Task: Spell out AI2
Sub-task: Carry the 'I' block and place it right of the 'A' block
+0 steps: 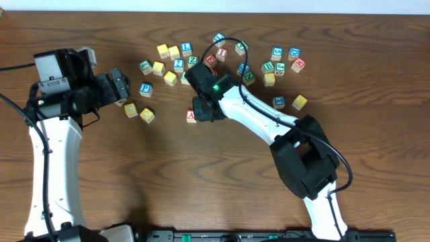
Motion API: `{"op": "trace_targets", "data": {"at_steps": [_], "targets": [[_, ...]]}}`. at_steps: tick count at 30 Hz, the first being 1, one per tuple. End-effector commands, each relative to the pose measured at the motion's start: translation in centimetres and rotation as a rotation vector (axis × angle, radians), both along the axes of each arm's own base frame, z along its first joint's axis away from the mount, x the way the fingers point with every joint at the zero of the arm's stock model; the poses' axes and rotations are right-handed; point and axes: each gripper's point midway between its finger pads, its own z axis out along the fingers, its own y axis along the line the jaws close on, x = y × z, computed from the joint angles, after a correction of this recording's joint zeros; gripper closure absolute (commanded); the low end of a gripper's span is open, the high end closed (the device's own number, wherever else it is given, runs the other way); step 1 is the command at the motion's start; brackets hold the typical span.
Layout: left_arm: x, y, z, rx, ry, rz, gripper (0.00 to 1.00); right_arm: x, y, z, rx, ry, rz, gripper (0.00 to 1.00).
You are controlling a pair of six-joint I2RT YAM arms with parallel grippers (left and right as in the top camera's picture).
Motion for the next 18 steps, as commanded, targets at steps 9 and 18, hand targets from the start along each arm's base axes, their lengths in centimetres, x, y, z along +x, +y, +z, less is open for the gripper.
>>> {"op": "trace_targets", "data": {"at_steps": [9, 18], "targets": [[0.4, 0.3, 0.6, 0.015, -0.012, -0.005, 0.02, 0.0, 0.4, -1.9, -0.016, 0.02, -0.039, 0.76], [0.4, 0.3, 0.6, 0.015, -0.012, -0.005, 0.02, 0.7, -0.3, -1.9, -0.01, 0.02, -0.072, 0.75]]}}
